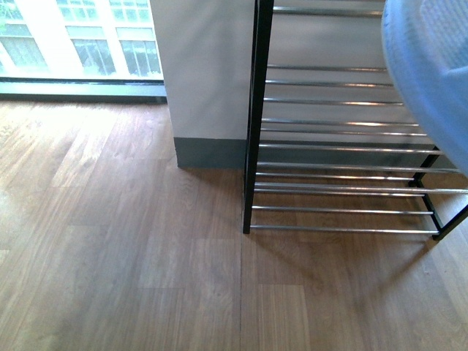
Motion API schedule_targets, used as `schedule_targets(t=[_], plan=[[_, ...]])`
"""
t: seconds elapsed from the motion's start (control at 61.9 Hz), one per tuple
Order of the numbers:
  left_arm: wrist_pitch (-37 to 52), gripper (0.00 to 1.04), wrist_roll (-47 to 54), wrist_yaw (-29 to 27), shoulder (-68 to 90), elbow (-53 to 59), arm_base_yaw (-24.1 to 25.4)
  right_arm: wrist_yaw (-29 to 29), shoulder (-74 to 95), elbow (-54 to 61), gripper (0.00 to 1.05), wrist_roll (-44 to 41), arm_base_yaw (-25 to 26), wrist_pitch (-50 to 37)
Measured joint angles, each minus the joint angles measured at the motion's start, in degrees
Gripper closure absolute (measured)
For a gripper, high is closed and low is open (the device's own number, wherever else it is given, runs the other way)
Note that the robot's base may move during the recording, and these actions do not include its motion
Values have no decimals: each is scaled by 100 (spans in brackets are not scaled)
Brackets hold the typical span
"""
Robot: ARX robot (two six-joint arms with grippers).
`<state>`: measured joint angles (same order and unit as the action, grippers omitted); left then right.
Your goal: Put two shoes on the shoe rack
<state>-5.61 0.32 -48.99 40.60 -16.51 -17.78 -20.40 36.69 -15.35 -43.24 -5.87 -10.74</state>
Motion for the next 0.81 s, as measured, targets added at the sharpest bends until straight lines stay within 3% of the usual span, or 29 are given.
schedule_targets(t=[0.807], plan=[[0,103,-4,-11,-11,0,0,-4,-4,-9,104,-9,0,-2]])
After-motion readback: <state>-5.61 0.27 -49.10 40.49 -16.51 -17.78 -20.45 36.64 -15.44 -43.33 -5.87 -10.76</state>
